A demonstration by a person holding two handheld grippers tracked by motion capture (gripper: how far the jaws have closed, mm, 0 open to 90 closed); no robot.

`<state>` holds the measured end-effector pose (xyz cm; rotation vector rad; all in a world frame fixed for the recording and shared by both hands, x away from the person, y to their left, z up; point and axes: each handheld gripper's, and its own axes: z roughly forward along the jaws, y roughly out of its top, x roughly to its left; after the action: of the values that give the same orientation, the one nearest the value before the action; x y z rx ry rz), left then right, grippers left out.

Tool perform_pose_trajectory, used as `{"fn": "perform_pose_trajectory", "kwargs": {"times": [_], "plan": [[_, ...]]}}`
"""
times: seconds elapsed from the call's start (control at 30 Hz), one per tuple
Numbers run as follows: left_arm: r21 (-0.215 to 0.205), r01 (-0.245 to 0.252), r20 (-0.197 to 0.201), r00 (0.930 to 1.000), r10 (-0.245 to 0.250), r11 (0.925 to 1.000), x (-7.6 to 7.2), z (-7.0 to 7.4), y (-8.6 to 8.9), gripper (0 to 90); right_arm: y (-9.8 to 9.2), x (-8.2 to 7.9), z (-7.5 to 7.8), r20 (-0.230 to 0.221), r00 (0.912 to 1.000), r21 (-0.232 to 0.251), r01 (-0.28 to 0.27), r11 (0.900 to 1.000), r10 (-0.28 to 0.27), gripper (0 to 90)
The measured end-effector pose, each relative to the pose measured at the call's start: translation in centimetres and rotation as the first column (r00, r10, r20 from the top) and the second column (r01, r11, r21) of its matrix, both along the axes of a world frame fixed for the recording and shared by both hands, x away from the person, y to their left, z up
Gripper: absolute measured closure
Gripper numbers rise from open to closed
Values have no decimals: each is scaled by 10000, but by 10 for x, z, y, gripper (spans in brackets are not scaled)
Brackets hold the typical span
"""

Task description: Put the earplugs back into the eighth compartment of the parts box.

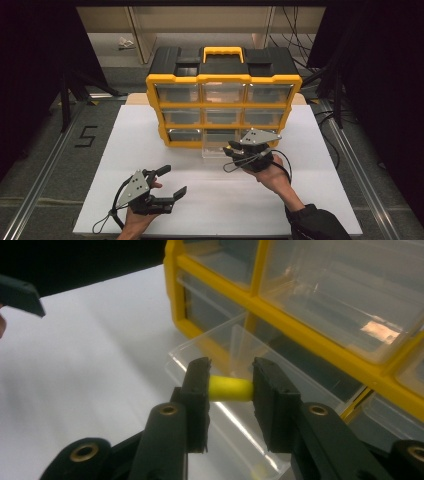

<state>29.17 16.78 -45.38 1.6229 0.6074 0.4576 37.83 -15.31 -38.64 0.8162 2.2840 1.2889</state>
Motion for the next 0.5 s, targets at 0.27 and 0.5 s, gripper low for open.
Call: {"fn": "perform_pose_trajectory", "kwargs": {"times": [0.27, 0.5], "plan": [[1, -19, -35, 10000, 19, 10000, 1, 0, -1, 166, 0, 9, -1, 35, 9998, 185, 206, 9996, -206, 691], [-8, -31, -109, 9999, 31, 10000, 2, -1, -1, 166, 3, 15, -3, 37, 9997, 195, 249, 9995, -250, 691]]}}
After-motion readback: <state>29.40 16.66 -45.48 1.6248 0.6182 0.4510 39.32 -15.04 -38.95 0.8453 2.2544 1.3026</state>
